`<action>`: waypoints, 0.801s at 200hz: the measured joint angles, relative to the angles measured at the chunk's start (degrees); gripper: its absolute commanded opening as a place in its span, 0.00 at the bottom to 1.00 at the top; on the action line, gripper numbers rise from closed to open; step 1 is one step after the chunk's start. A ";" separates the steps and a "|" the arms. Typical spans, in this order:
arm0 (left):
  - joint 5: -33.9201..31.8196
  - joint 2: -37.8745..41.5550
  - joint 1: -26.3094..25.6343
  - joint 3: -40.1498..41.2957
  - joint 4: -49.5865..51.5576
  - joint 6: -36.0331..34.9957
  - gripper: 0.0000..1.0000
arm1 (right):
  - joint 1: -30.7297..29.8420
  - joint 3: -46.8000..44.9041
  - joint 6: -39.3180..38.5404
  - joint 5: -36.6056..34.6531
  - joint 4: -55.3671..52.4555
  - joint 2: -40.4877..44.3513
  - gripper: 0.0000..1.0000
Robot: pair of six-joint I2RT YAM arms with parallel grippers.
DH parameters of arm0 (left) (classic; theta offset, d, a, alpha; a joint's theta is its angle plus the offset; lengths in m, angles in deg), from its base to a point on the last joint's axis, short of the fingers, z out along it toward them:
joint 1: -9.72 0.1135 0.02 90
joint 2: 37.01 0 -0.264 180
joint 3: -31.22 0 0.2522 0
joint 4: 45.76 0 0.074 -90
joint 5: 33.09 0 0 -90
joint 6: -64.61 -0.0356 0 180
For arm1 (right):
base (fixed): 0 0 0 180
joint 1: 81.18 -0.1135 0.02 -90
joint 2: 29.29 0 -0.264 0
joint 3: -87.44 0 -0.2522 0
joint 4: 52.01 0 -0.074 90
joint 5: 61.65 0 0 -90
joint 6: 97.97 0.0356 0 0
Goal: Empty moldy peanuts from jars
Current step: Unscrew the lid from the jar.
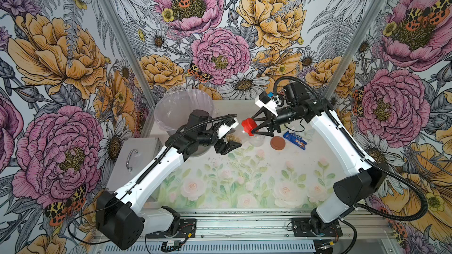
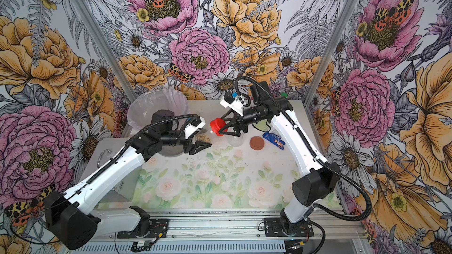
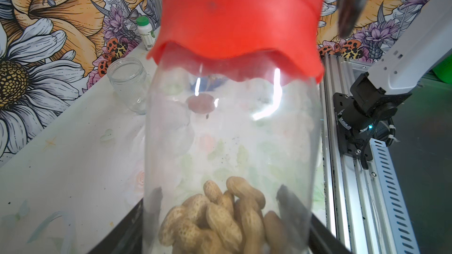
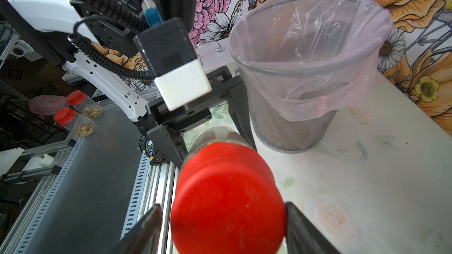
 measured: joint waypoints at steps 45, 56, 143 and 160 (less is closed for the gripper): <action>-2.95 -0.02 0.63 0.00 0.04 1.22 0.23 | 1.51 0.09 3.10 2.78 1.27 0.07 0.84; -4.39 -0.02 0.63 0.00 0.02 1.25 0.23 | 1.81 -0.46 7.85 1.90 4.57 0.48 0.84; -28.22 -0.33 -8.11 -0.11 -3.67 0.74 0.24 | 0.44 -18.01 68.04 -21.14 32.61 11.87 0.85; -30.23 -0.85 -8.09 -0.11 -4.24 0.72 0.24 | -1.03 -18.23 72.04 -22.38 35.08 12.92 0.84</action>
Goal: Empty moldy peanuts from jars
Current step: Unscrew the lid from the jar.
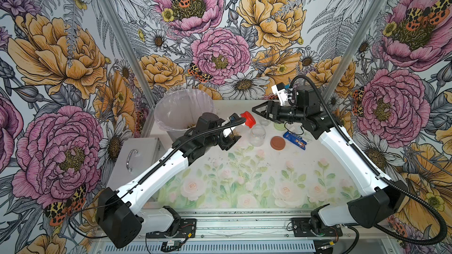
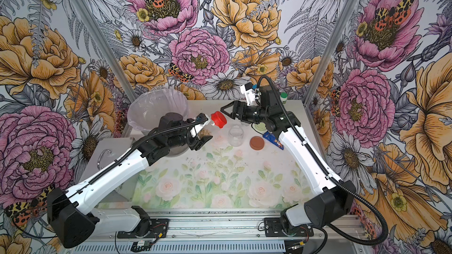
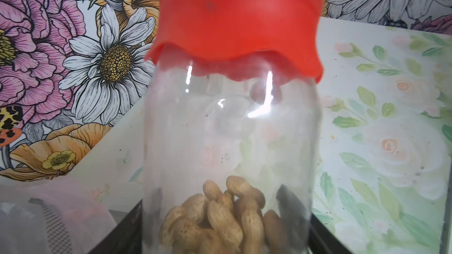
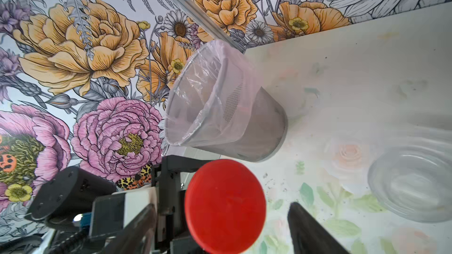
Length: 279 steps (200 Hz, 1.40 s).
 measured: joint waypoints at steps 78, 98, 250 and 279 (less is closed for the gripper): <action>-1.79 -0.68 0.04 0.00 -0.63 -0.15 0.24 | -2.47 -1.64 3.43 -3.89 3.21 -0.24 0.89; -1.77 -0.68 0.02 0.00 -0.74 -0.17 0.24 | -2.89 -1.64 3.39 -3.98 3.21 -1.22 0.89; -1.77 -0.68 0.02 0.00 -0.87 -0.15 0.24 | -4.11 -1.66 2.08 -3.91 3.56 -5.49 0.80; -1.77 -0.68 0.02 0.00 -0.87 -0.17 0.24 | -4.39 -1.66 2.05 -3.87 3.65 -5.49 0.78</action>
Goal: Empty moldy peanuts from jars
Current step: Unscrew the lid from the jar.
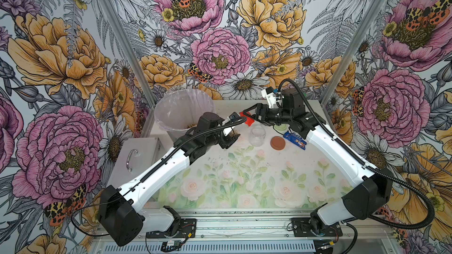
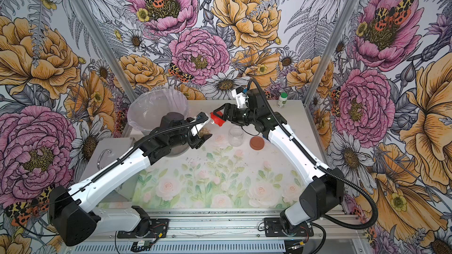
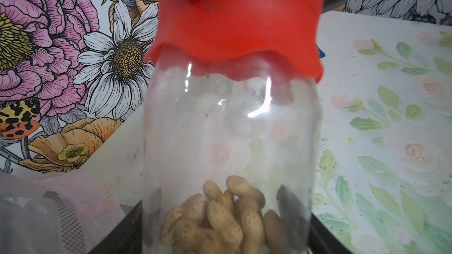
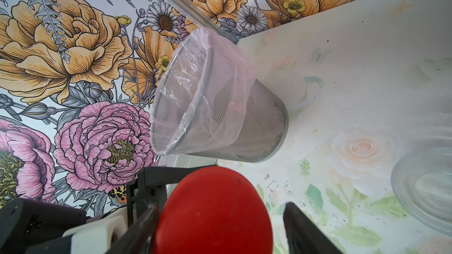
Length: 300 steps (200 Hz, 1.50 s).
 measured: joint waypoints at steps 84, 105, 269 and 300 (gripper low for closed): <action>-0.09 0.07 0.00 0.00 0.00 0.00 0.24 | -0.66 -0.04 -1.42 1.01 0.24 -0.13 0.59; 0.04 0.15 0.13 0.00 0.11 -0.02 0.24 | -0.63 -0.28 -2.62 1.27 0.52 -0.15 0.55; 25.70 3.93 6.88 1.51 2.60 1.64 0.18 | 3.13 2.86 -39.32 28.68 -3.10 -0.83 0.52; 26.88 2.95 7.17 1.40 3.52 0.90 0.17 | 4.55 2.91 -44.09 32.96 -4.61 -2.43 0.50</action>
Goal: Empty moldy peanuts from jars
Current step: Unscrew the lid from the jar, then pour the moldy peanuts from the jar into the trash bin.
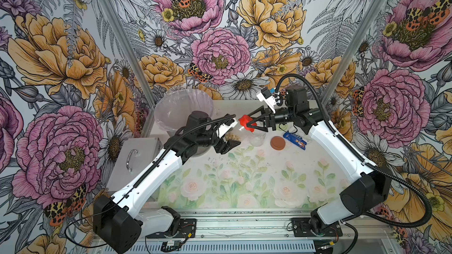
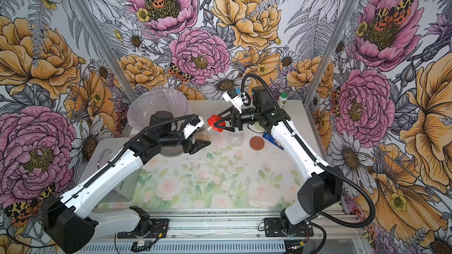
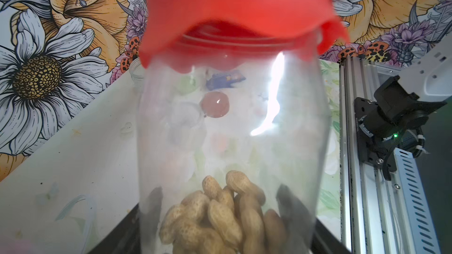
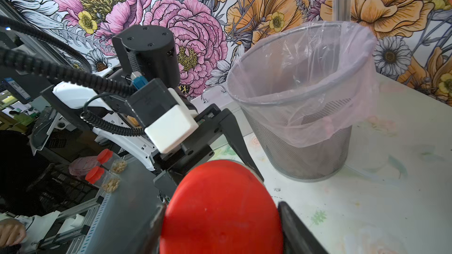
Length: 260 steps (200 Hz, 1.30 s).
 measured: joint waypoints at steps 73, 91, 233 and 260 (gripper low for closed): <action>1.01 -0.90 0.52 -0.57 0.33 -0.81 0.16 | 1.29 1.53 -3.21 2.21 -1.77 -0.90 0.50; 1.33 -0.90 0.52 -0.76 0.39 -0.87 0.16 | 2.54 1.14 -4.46 2.86 -2.05 0.13 0.50; -5.68 -0.96 1.64 -4.68 3.45 -0.26 0.19 | 6.40 -22.38 17.44 -42.86 -0.72 9.79 0.49; -7.30 -0.96 1.57 -6.40 5.42 -0.44 0.20 | 6.40 -31.93 23.67 -52.54 -0.85 12.00 0.48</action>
